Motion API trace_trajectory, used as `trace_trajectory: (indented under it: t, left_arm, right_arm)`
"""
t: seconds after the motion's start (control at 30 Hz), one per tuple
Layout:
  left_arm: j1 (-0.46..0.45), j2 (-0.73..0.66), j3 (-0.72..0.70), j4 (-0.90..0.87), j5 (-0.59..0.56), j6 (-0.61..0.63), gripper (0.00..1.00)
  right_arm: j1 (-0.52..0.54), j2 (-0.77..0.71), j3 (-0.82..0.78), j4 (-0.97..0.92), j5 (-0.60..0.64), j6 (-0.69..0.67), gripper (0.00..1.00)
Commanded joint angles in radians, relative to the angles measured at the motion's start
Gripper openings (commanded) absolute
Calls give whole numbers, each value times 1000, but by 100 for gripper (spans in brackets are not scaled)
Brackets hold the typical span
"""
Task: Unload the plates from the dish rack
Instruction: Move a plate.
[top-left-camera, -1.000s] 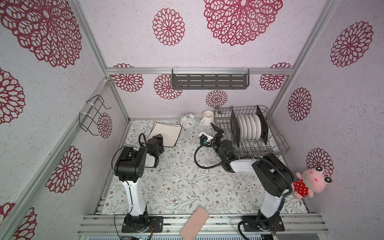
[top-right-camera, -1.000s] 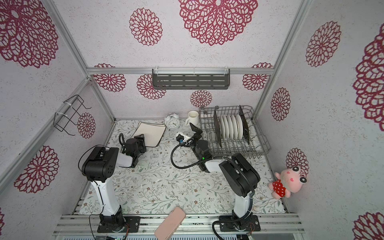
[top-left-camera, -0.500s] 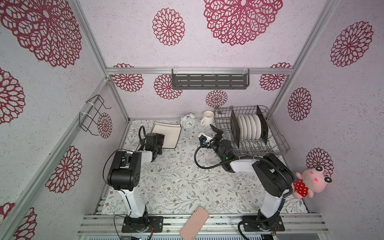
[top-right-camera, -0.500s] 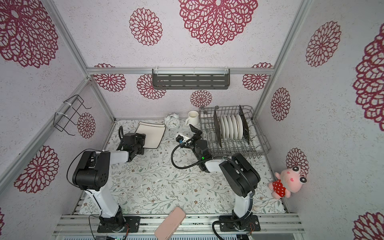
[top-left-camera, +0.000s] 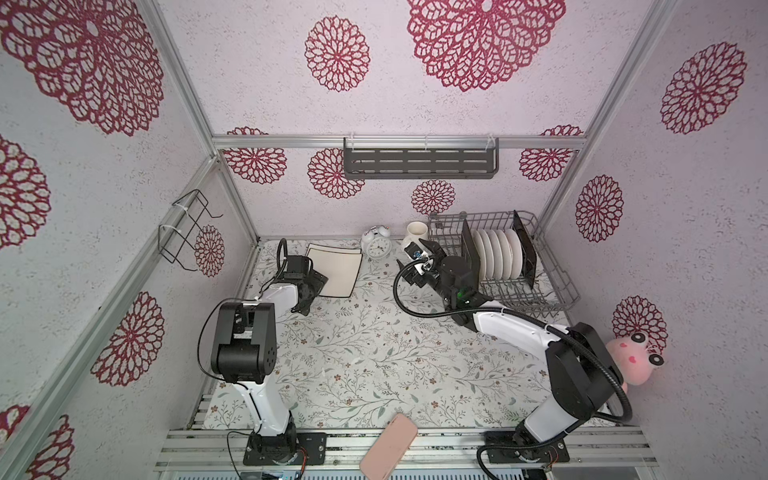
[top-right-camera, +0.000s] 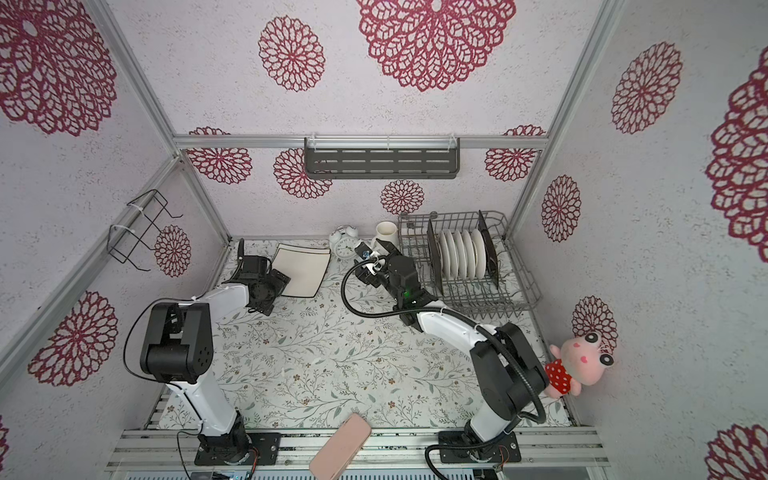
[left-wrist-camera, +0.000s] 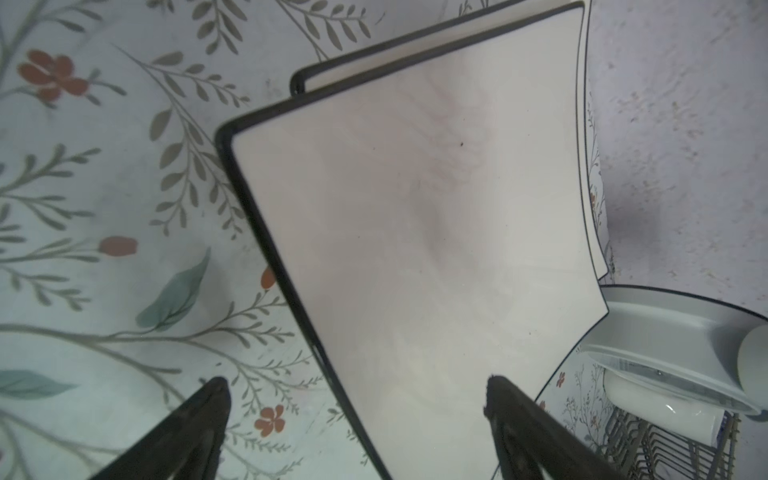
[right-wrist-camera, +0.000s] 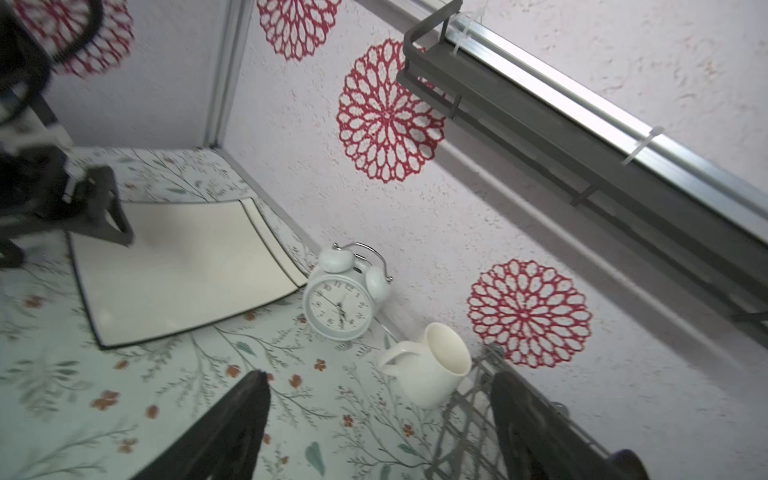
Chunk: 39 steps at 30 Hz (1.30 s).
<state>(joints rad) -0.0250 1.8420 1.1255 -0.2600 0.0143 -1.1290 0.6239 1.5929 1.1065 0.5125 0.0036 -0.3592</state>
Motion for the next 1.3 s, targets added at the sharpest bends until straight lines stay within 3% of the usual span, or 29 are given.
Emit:
trace_trajectory:
  t: [0.0,0.13,0.3,0.73,1.03,1.27]
  left_arm:
    - [-1,-83,-20,-26,14,69,99]
    - [-2,-140,-49,-8,43,98,92]
    - [-13,-140,-70,56,123,72,74]
    - [-53,-14,-60,165,97,-27,73]
    - [-54,57,-16,230,74,-46,54]
    - [-53,108,8,254,72,-54,49]
  right_arm:
    - [-32,-77,33,-223,-217,316,79]
    - [-75,-153,-11,-241,-296,430,77]
    - [-95,-220,-20,-329,-275,442,74]
    - [-113,-254,-38,-377,-205,393,73]
    - [-127,-259,-77,-351,-187,394,72]
    - [-130,-276,-95,-350,-164,382,72]
